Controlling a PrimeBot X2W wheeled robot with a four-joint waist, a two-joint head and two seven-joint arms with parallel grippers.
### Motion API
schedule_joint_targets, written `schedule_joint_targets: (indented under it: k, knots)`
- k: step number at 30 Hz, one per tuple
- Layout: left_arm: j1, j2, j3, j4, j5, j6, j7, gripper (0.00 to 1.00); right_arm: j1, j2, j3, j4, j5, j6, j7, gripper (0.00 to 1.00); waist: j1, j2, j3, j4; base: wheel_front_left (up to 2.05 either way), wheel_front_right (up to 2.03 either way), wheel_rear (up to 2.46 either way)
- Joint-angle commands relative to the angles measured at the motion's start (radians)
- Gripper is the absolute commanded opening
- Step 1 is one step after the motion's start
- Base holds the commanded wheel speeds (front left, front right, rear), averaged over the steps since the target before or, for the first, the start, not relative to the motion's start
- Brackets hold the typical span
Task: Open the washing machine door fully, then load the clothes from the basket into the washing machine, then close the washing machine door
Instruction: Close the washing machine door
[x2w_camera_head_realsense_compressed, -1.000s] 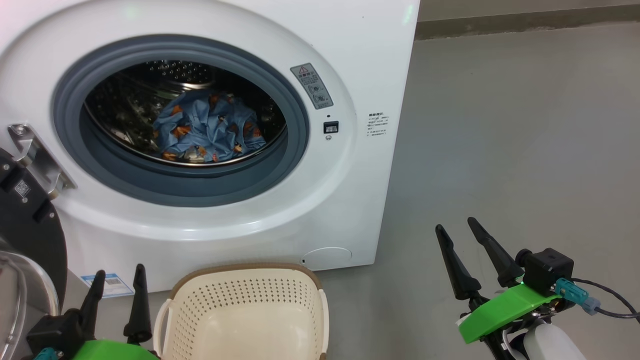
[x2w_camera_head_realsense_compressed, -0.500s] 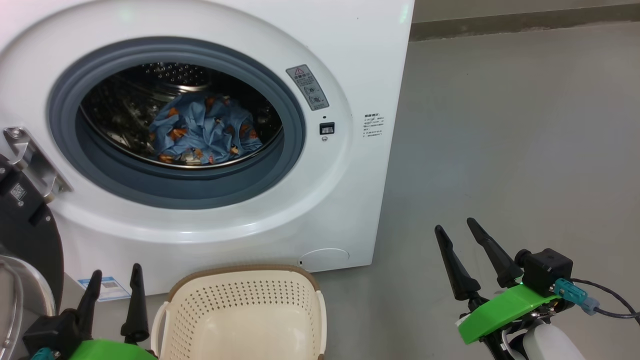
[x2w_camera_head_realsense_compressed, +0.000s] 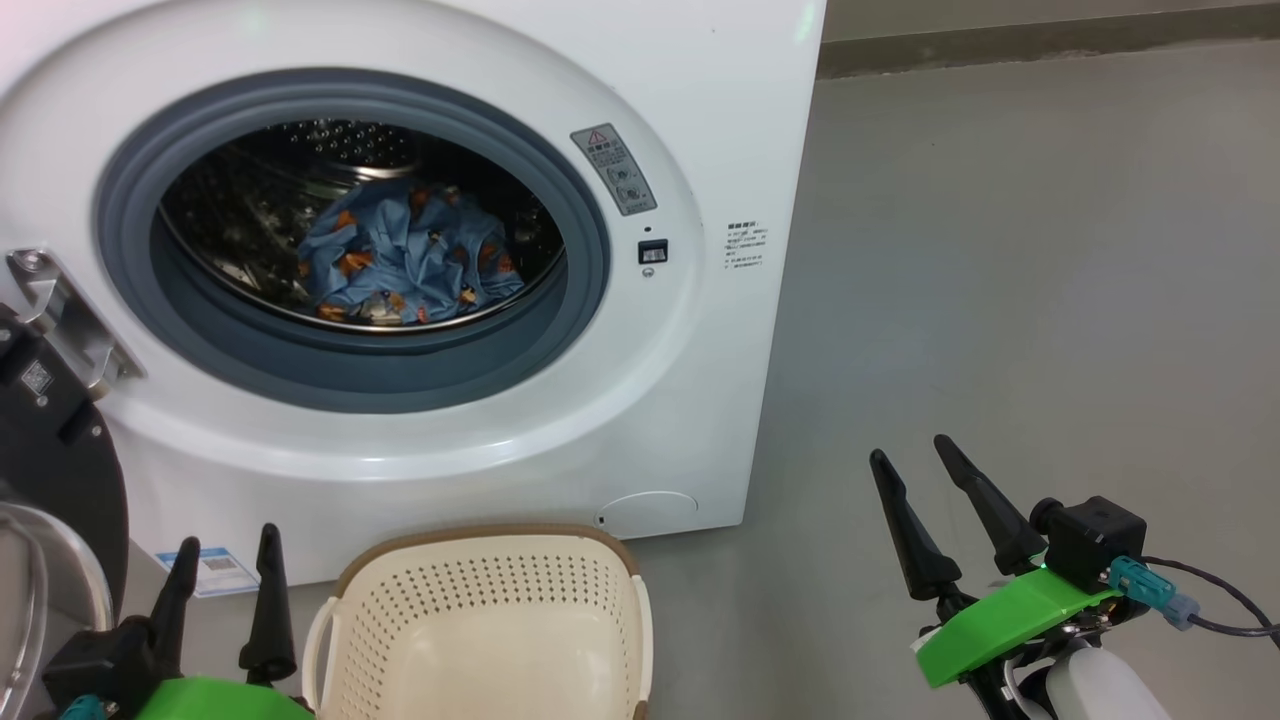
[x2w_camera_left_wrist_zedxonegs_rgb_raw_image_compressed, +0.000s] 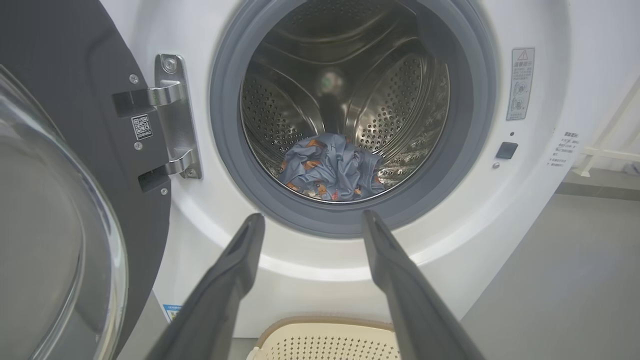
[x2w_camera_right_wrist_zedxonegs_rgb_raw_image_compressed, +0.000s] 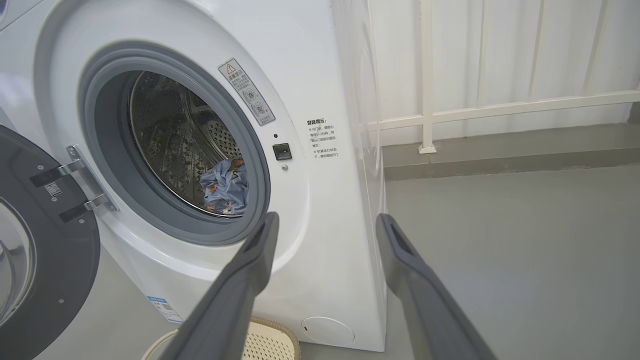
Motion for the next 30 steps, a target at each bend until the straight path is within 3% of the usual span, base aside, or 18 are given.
schedule_joint_targets:
  k: [1,15,30]
  knots:
    - [-0.036,0.014,0.041,-0.030,0.009,-0.003,-0.006,1.00,-0.009,-0.001,0.020,-0.026,0.005,0.002,-0.012,1.00,0.0000,-0.0001,-0.001,0.001,-1.12,1.02,0.10]
    - [-0.037,0.004,0.044,-0.026,0.025,-0.010,-0.006,1.00,-0.010,-0.004,0.021,-0.024,0.008,0.002,-0.012,1.00,0.0000,-0.0001,-0.009,0.003,-1.32,1.26,0.06]
    - [-0.037,-0.005,0.050,-0.025,0.038,-0.012,-0.006,1.00,-0.013,-0.004,0.021,-0.020,0.008,0.002,-0.012,1.00,0.0000,-0.0001,-0.009,0.003,-0.10,0.10,0.00]
